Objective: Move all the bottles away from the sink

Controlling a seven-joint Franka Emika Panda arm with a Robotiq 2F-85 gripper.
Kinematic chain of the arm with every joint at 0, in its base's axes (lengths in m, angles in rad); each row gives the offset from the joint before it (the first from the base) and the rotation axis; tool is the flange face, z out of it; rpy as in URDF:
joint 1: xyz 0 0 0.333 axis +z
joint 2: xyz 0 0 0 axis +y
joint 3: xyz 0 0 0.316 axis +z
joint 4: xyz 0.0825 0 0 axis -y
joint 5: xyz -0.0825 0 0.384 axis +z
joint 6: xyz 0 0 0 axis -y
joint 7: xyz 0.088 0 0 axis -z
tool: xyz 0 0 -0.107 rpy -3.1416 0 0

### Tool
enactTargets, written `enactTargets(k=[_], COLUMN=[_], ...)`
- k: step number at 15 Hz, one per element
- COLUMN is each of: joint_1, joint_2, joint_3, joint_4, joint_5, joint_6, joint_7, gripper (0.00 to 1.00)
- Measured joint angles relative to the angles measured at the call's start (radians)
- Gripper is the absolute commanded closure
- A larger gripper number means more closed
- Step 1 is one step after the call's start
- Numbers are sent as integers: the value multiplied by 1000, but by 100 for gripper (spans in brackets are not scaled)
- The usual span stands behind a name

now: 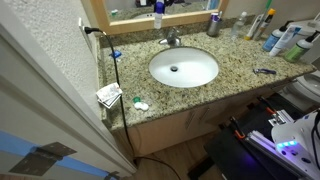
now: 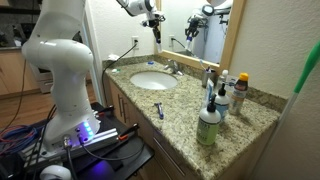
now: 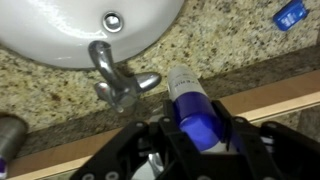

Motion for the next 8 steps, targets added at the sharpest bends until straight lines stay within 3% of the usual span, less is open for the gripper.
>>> enactTargets(k=[7,8], joint_1=[-94,-115], joint_2=[-327,-369], joint_3=[-20,-18], joint_4=[-358,-413], joint_5=[-12,5], joint_6=[-88,-86], joint_7=[273,304], gripper=[84,59])
